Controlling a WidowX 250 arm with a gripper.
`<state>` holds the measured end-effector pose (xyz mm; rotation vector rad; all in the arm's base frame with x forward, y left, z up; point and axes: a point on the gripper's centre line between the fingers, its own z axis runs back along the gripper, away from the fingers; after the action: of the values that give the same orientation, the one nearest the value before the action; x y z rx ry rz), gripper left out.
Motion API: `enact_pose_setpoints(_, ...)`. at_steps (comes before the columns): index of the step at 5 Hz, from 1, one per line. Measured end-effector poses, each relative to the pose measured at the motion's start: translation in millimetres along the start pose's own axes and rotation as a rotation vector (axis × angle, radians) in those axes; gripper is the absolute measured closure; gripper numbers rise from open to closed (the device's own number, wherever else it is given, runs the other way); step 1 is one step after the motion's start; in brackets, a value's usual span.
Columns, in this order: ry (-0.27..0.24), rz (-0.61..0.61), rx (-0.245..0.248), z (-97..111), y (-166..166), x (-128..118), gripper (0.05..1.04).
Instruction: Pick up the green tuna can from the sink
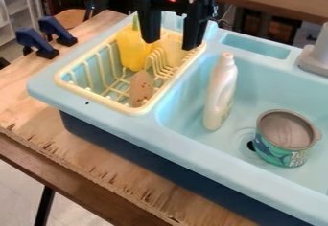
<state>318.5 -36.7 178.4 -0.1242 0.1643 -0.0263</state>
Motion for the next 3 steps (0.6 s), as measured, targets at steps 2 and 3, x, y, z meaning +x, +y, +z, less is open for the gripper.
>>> enact_pose_setpoints(2,-0.032,-0.046,0.011,-3.5,-19.1,-4.7,0.081)
enact_pose_setpoints(3,-0.102,-0.041,0.065,22.8,-31.9,-24.4,0.081)
